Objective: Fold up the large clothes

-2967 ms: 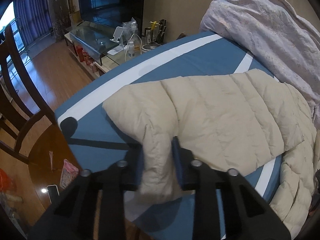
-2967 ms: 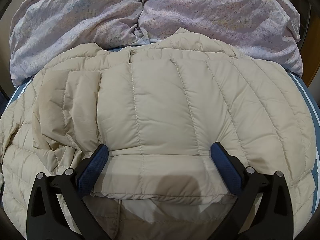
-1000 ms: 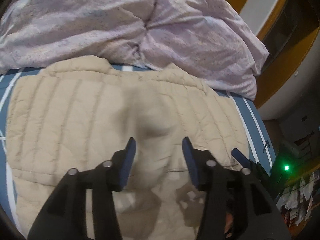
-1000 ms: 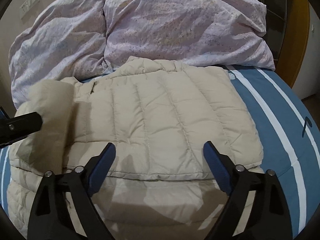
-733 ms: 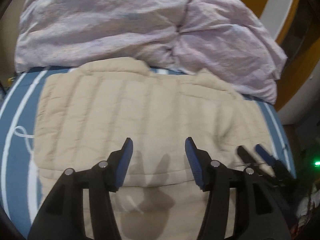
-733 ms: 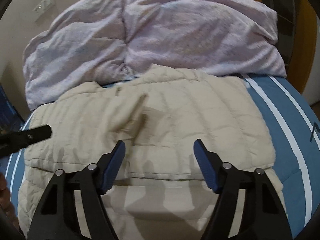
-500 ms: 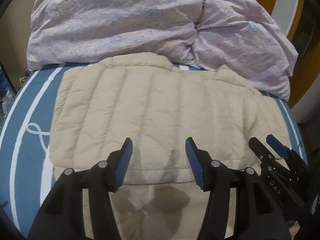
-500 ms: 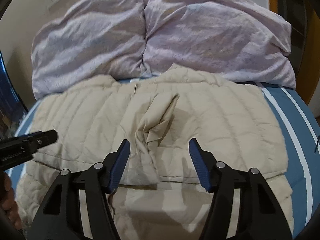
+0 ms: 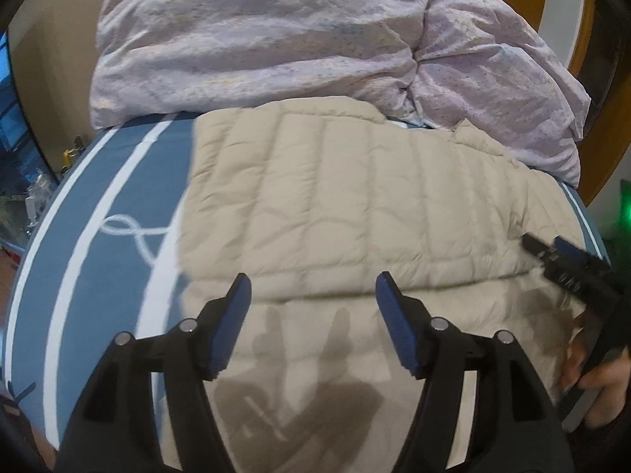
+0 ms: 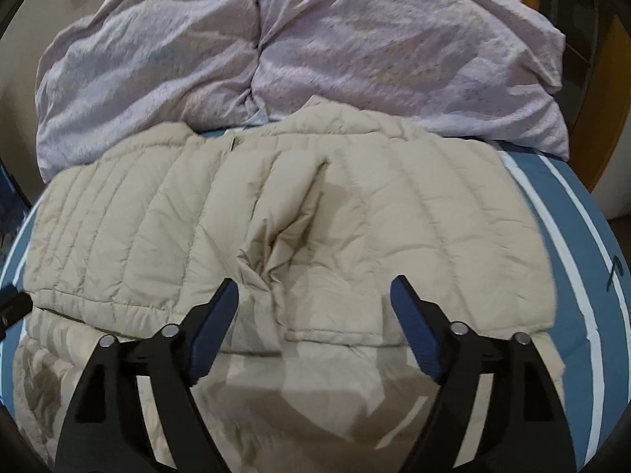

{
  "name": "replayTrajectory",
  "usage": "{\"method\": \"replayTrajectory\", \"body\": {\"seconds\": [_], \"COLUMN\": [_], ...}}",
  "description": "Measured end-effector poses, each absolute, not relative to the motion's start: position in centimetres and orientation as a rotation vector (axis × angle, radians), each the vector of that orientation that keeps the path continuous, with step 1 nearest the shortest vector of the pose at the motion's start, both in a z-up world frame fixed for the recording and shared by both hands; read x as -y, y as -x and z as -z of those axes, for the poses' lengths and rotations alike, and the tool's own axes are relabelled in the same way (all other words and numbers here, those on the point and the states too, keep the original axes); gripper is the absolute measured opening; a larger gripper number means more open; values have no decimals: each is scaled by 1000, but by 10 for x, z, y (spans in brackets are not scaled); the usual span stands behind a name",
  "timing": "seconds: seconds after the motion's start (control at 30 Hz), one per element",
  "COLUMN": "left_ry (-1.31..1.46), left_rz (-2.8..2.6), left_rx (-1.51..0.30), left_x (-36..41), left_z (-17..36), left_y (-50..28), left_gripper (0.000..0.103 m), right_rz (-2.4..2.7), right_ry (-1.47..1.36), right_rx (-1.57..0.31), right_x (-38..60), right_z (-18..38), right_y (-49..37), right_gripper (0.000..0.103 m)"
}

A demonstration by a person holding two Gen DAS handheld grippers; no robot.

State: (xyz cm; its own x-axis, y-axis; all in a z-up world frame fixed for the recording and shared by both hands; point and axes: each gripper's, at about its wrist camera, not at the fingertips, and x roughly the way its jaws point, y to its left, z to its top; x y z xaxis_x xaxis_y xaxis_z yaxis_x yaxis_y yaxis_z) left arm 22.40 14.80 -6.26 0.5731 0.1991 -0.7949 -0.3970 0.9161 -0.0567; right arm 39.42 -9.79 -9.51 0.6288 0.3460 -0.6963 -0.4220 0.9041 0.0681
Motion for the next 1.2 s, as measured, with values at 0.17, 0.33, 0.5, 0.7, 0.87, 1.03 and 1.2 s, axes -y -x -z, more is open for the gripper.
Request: {"method": "replayTrajectory", "body": {"seconds": [0.17,0.33,0.5,0.7,0.87,1.03,1.2], "left_ry": [249,273,293,333,363,405,423], "left_rz": [-385,-398,-406,-412,-403,-379,-340], "left_rx": [-901,-904,-912,-918,-915,-889,-861], "left_x": [-157,-162,-167,-175,-179,-178,-172], "left_z": [66,73,84,95,101,107,107], "left_y": [-189,-154,-117,-83,-59,-38,-23], "left_gripper": [69,73,73,73,73,73,73], "right_rz": [-419,-414,-402,-402,-390,-383,-415], "right_ry": [134,154,170,175,148,79,0], "right_rx": [-749,-725,-721,-739,-751,-787,-811], "right_x": [115,140,175,221,272,317,348], "right_z": [86,81,85,101,118,134,145], "right_y": [-374,-349,-326,-306,-296,-292,-287], "right_gripper": [87,90,91,91,91,91,91]}}
